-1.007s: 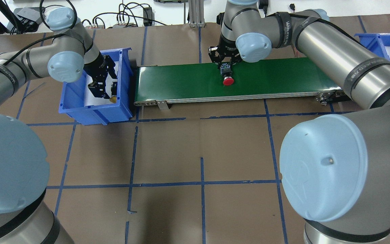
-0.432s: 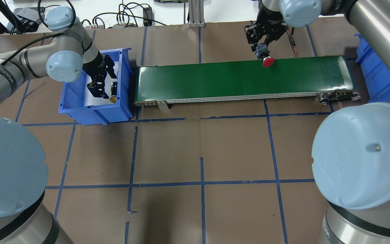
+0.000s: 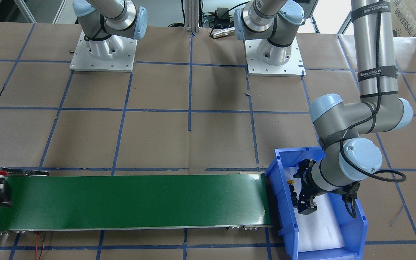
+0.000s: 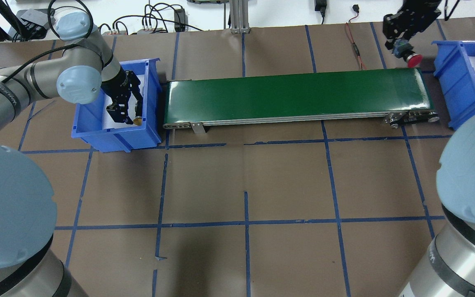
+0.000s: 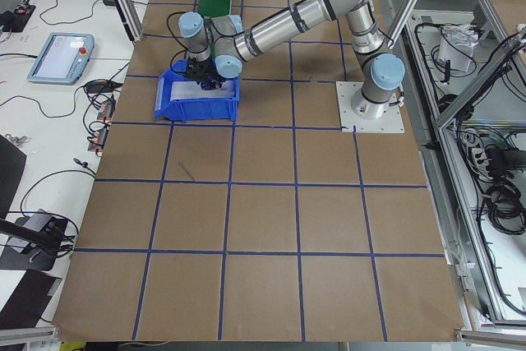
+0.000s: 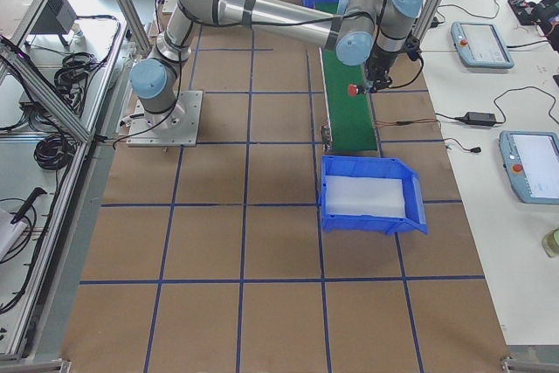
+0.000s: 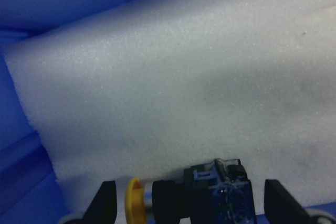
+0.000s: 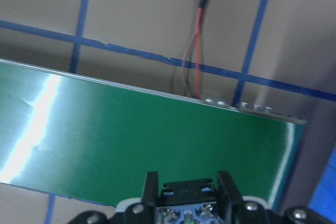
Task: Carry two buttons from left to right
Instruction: 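Carry the red switch with the right gripper into the far bin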
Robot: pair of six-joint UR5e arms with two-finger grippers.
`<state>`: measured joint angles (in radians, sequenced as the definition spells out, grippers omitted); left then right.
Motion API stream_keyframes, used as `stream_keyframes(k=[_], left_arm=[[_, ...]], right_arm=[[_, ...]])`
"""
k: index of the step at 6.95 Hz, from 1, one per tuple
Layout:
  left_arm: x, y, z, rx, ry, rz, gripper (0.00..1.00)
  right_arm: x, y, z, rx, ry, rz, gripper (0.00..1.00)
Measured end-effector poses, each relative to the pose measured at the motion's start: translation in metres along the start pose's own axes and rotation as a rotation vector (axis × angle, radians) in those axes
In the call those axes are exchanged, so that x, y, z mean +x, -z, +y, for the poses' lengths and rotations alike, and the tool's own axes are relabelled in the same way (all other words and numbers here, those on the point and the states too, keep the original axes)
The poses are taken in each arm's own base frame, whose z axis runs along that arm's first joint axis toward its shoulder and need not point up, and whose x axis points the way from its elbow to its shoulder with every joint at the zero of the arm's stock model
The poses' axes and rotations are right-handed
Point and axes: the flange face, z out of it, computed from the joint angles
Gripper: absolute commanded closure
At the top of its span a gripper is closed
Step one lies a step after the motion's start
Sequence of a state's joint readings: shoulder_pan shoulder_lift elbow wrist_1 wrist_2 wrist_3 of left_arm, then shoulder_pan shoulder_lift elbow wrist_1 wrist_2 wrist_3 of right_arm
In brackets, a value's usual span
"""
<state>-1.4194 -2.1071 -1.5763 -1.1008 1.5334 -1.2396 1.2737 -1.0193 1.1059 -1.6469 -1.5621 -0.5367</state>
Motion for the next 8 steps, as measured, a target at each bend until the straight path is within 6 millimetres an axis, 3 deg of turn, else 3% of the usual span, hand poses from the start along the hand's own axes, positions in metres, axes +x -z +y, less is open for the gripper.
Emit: stream_keyframes(k=[2, 3, 4, 6, 8], left_arm=[[-0.001, -0.003, 0.0, -0.001, 0.0, -0.005, 0.0], [-0.001, -0.005, 0.0, -0.002, 0.0, -0.008, 0.0], [-0.001, -0.006, 0.0, -0.003, 0.0, -0.01, 0.0], [0.0, -0.009, -0.001, -0.003, -0.002, -0.014, 0.01], [0.001, -0.009, -0.001, 0.003, -0.003, -0.015, 0.2]], right_arm=[[0.114, 0.009, 0.056, -0.011, 0.034, 0.028, 0.97], [0.163, 0.005, 0.086, -0.02, 0.037, 0.024, 0.97], [0.196, -0.007, 0.106, -0.029, 0.032, 0.011, 0.97], [0.226, -0.041, 0.112, -0.035, 0.023, -0.013, 0.97], [0.235, -0.066, 0.108, -0.038, 0.021, -0.023, 0.97]])
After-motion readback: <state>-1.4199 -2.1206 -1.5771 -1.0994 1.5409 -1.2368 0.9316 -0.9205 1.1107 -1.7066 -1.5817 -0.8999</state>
